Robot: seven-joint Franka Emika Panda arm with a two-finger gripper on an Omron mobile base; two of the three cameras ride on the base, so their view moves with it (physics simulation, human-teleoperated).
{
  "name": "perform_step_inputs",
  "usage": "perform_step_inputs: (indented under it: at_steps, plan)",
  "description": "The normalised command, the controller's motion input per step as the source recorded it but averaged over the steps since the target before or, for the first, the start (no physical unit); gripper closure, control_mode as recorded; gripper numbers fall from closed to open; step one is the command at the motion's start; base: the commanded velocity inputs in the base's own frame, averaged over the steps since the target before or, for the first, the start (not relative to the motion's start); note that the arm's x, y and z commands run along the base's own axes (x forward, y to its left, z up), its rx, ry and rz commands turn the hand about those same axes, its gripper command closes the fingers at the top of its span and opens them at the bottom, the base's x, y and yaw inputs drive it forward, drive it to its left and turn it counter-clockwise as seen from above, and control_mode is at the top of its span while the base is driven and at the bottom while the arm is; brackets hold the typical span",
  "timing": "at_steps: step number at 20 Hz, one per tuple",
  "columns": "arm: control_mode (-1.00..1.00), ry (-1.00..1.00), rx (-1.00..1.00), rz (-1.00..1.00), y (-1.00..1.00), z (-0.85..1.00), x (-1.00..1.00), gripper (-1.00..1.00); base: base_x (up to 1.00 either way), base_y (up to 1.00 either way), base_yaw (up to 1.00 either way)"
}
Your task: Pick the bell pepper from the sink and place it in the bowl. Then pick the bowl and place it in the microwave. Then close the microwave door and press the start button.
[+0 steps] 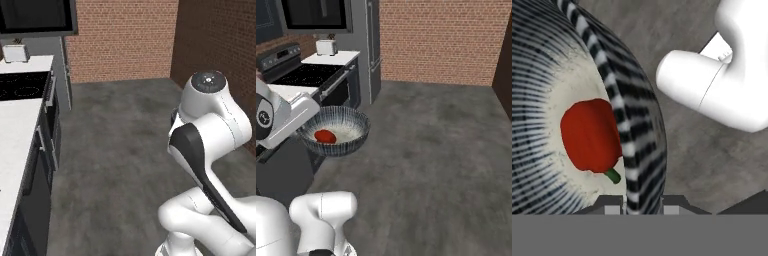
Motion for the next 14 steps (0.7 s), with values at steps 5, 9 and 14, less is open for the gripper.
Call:
perform_step_inputs:
  at_steps: [5, 9, 14]
  plan:
    - [1.00, 0.00, 0.00, 0.00, 0.00, 0.00, 0.00, 1.00, 1.00, -0.25, -0.23]
    - [1.00, 0.00, 0.00, 0.00, 0.00, 0.00, 0.00, 1.00, 1.00, -0.33, -0.17]
    - [1.00, 0.00, 0.00, 0.00, 0.00, 0.00, 0.00, 1.00, 1.00, -0.27, -0.11]
